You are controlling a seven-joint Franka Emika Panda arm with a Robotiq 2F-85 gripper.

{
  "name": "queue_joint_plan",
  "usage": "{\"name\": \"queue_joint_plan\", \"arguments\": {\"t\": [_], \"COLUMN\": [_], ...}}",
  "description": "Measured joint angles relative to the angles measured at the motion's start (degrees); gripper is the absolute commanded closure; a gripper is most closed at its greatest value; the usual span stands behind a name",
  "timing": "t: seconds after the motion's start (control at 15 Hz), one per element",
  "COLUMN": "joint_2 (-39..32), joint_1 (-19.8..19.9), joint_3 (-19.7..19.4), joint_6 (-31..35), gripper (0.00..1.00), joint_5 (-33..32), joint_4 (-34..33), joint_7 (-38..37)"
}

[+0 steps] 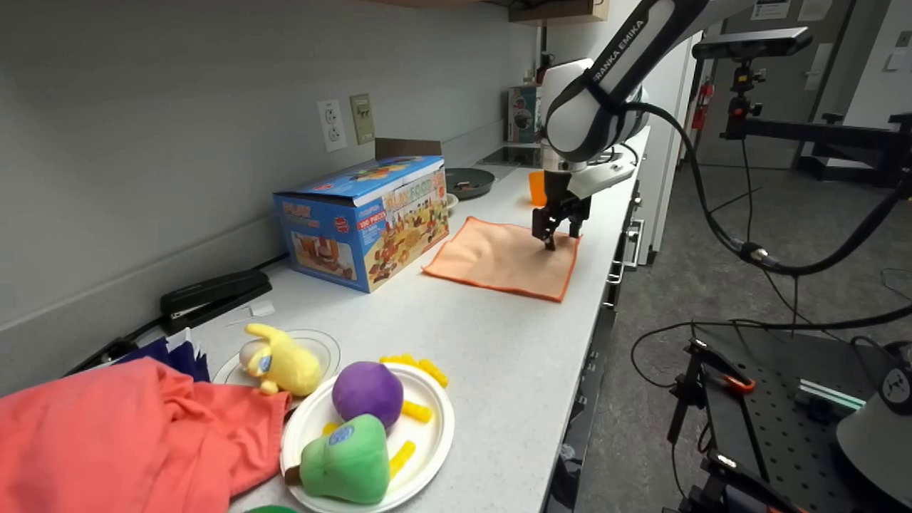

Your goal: Fold the towel on the table

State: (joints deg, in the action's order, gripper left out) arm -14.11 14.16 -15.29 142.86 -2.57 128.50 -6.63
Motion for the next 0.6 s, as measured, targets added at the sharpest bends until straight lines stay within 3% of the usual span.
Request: {"name": "queue_joint_plan", "arguments": {"t": [0.33, 0.4, 0.6], "joint_2": [1.03, 1.33, 2.67], "joint_1": [-0.02, -0.04, -0.36], "joint_3": [-0.1, -0.1, -0.08], "joint_6": [0.09, 0.09, 0.08], "gripper": [0.95, 1.0, 1.0], "joint_5": [-0.17, -0.35, -2.71], "joint_4": [-0.01, 0.1, 0.56], "joint_7": [0.0, 0.0, 0.14]}}
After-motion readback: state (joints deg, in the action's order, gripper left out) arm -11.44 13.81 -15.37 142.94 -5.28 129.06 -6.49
